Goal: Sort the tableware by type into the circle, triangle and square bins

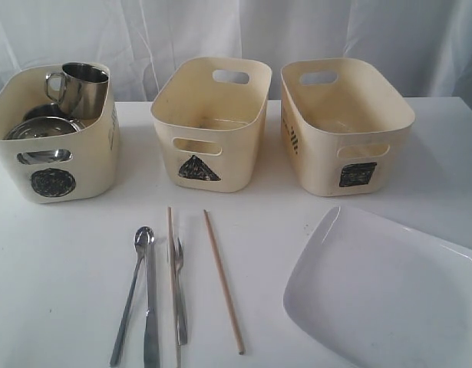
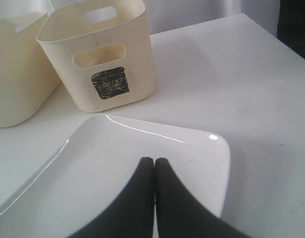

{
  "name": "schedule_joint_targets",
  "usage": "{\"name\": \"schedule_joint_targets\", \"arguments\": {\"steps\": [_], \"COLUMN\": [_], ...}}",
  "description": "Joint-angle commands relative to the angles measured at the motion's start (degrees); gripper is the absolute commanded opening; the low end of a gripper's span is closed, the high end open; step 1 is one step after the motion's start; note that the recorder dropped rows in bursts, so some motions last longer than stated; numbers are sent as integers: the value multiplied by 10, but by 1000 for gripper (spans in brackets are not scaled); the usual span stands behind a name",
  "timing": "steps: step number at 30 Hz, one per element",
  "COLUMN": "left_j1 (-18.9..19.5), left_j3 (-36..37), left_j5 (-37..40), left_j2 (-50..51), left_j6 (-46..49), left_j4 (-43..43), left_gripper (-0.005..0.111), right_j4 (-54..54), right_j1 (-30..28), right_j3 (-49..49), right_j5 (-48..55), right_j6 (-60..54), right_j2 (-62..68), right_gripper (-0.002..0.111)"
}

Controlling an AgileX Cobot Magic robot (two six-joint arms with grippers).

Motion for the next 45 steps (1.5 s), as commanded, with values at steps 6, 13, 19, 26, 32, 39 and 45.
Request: {"name": "schedule_joint_targets", "arguments": {"steps": [6,13,19,26,32,39,45], "left_j1": [1,1,55,87,86,86,86], "left_j3": [12,12,16,16,16,17,38], "left_j5": [-127,-88,192,323,292,158,73], "left_j2": [-4,-12,-145,-222,-222,-222,-224], "left_j6": [9,70,74,66,77,77,58], "left_j4": [-8,1,1,-20,-65,-113,100], "left_gripper": [0,0,0,0,0,0,0], "right_j4": [-2,-2,-2,-2,-2,-2,-2], "right_j1": [3,3,3,3,3,3,3], "right_j3": [-2,-2,-2,-2,-2,-2,-2], "right_j5": [-9,-9,-9,-9,-9,-9,-9], "right_j6": [2,3,3,3,3,3,3], "right_j2": [-3,-3,-3,-3,-3,-3,-3], "right_gripper": [0,0,0,0,0,0,0]}}
